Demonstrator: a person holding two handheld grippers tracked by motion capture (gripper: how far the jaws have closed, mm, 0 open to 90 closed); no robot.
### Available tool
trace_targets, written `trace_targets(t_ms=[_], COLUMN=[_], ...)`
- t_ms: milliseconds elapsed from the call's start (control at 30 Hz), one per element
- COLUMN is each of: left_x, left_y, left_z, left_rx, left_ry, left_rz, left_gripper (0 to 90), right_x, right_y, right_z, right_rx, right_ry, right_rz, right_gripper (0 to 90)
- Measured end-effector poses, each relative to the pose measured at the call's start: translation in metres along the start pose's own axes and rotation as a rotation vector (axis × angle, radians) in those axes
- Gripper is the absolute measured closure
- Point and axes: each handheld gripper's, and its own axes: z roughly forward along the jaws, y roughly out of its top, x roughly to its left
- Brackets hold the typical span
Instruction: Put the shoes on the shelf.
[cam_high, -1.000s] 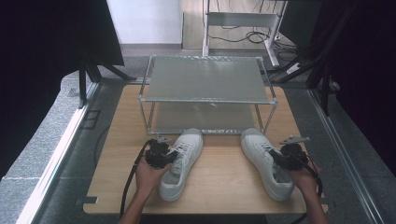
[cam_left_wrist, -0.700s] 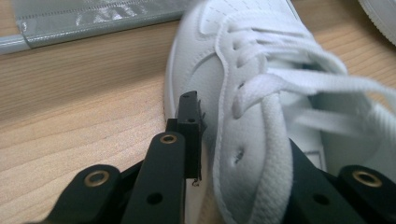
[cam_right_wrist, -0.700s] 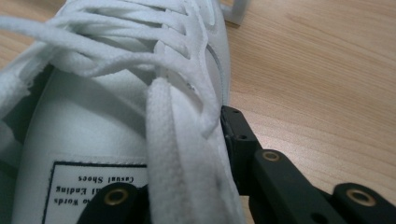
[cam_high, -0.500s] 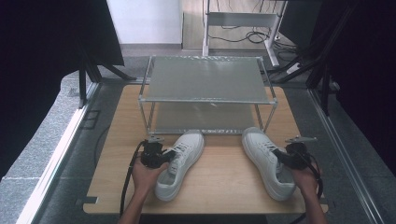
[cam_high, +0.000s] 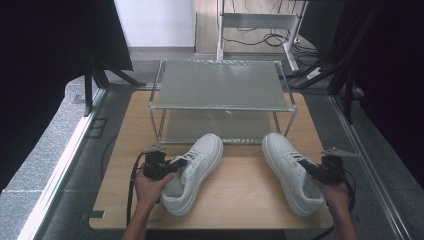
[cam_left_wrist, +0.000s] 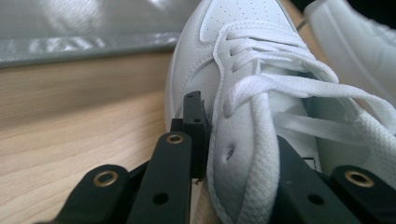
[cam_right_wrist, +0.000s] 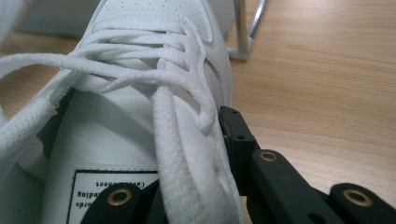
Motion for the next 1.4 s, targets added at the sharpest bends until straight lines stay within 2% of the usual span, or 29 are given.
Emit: trace_targets(t_ms=[67, 100, 200, 267, 467, 633, 867, 1000, 1033, 1067, 1133, 1367, 1400], left_x=[-0.001, -0.001, 0.000, 0.001, 0.002, 0.000, -0.006, -0.008, -0.008, -0.008, -0.008, -0.010, -0.009], left_y=[0.002, 0.002, 0.004, 0.004, 0.004, 0.005, 0.009, 0.009, 0.009, 0.009, 0.009, 0.011, 0.012], left_z=[-0.004, -0.004, -0.011, -0.014, -0.022, -0.028, -0.038, -0.040, -0.040, -0.041, -0.042, -0.048, -0.048], left_rx=[-0.021, -0.021, -0.062, -0.074, -0.109, -0.149, -0.191, -0.222, -0.222, -0.236, -0.248, -0.274, -0.283], left_ry=[-0.032, -0.032, -0.090, -0.106, -0.121, -0.145, -0.191, -0.237, -0.237, -0.263, -0.279, -0.285, -0.300], left_rz=[-0.010, -0.010, -0.018, -0.025, -0.029, -0.018, -0.011, -0.025, -0.025, -0.037, -0.046, -0.038, -0.044], left_gripper=[81.6, 81.6, 81.5, 81.5, 81.4, 81.4, 81.4, 81.5, 81.4, 81.4, 81.4, 81.4, 81.4], right_x=[-0.001, -0.001, 0.001, 0.002, 0.008, 0.011, 0.017, 0.021, 0.022, 0.023, 0.025, 0.029, 0.030], right_y=[-0.001, -0.001, 0.000, 0.001, 0.003, 0.003, 0.006, 0.007, 0.007, 0.008, 0.008, 0.011, 0.012], right_z=[-0.003, -0.003, -0.007, -0.008, -0.011, -0.013, -0.014, -0.015, -0.015, -0.015, -0.015, -0.018, -0.018], right_rx=[-0.029, -0.029, -0.062, -0.077, -0.134, -0.153, -0.168, -0.178, -0.182, -0.189, -0.200, -0.235, -0.237], right_ry=[0.040, 0.040, 0.099, 0.116, 0.151, 0.195, 0.234, 0.245, 0.247, 0.248, 0.246, 0.268, 0.270], right_rz=[0.027, 0.027, 0.053, 0.059, 0.083, 0.104, 0.105, 0.100, 0.093, 0.090, 0.086, 0.099, 0.096], right_gripper=[86.3, 86.3, 86.3, 86.3, 86.3, 86.4, 86.3, 86.3, 86.4, 86.4, 86.4, 86.4, 86.4])
